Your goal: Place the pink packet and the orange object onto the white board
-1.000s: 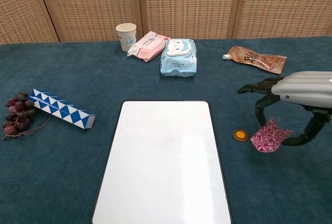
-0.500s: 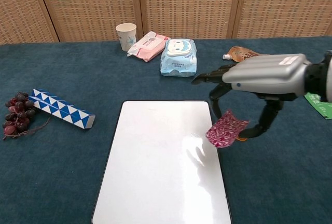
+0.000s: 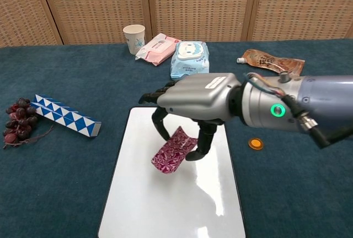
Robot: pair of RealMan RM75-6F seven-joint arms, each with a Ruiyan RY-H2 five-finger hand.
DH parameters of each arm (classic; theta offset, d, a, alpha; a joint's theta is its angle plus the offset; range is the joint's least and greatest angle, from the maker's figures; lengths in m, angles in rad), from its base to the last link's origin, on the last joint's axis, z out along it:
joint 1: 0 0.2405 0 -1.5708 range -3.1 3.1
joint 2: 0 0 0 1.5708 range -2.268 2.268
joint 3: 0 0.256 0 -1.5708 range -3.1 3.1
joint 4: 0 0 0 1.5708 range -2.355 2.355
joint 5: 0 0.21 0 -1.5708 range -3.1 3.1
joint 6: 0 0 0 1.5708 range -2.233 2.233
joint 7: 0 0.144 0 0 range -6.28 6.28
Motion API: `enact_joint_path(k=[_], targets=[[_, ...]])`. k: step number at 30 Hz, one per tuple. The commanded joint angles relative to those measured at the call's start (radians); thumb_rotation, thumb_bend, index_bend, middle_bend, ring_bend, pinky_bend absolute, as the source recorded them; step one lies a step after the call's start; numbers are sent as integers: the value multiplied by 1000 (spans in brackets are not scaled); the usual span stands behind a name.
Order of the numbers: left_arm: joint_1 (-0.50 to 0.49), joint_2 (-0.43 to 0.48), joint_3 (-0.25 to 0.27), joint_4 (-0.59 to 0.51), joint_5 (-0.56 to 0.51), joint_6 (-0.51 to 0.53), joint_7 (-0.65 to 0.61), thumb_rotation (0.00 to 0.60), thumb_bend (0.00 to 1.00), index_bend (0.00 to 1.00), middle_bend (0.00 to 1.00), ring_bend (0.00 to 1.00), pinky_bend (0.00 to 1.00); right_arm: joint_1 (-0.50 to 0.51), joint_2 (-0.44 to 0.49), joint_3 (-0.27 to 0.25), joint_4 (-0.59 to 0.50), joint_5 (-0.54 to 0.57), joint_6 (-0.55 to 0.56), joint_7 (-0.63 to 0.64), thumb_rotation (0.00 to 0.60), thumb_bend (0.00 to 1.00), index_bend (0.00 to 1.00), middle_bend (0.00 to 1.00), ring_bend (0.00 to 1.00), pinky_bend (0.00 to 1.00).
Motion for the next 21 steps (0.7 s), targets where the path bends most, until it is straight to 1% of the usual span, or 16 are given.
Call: enact_joint_path(k=[1, 2, 5, 10, 11, 13, 15, 16, 18, 20, 21], targets=[[-1, 1, -1, 1, -4, -1, -3, 600, 0, 0, 0, 0, 0, 28, -38, -4, 36, 42, 34, -36, 600, 16, 10, 0, 0, 0], [-1, 1, -1, 2, -5, -1, -5, 600, 0, 0, 0, 0, 0, 30, -40, -6, 39, 50, 41, -44, 600, 2, 0, 0, 0, 0], [-3, 2, -2, 4, -8, -5, -10, 600, 0, 0, 0, 0, 0, 32, -32, -12, 30, 73, 69, -67, 600, 2, 0, 0, 0, 1], [-5, 5, 0, 5, -7, -10, -15, 600, 0, 0, 0, 0, 0, 14, 34, -32, -22, 103, 106, -60, 600, 11, 11, 0, 0, 1], [-5, 5, 0, 5, -6, -10, -14, 600, 0, 0, 0, 0, 0, 7, 49, -40, -30, 103, 112, -55, 600, 19, 33, 0, 0, 1], [-5, 5, 1, 4, -4, -10, -12, 600, 0, 0, 0, 0, 0, -11, 77, -59, -32, 98, 124, -39, 600, 37, 121, 0, 0, 0], [-5, 4, 2, 3, -2, -9, -10, 600, 0, 0, 0, 0, 0, -27, 92, -71, -18, 86, 133, -15, 600, 82, 236, 0, 0, 1], [-5, 4, 3, 2, -1, -9, -7, 600, 0, 0, 0, 0, 0, -40, 98, -78, 0, 76, 139, 7, 600, 104, 268, 0, 0, 1], [-4, 3, 4, 0, 2, -10, -3, 600, 0, 0, 0, 0, 0, -59, 101, -87, 33, 60, 141, 49, 600, 189, 350, 0, 0, 1], [-5, 2, 6, -2, 3, -10, 1, 600, 0, 0, 0, 0, 0, -78, 99, -91, 68, 47, 138, 100, 600, 247, 406, 0, 0, 1], [-5, 1, 6, -3, 2, -11, 5, 600, 0, 0, 0, 0, 0, -87, 96, -93, 87, 31, 137, 130, 600, 259, 429, 0, 0, 1]])
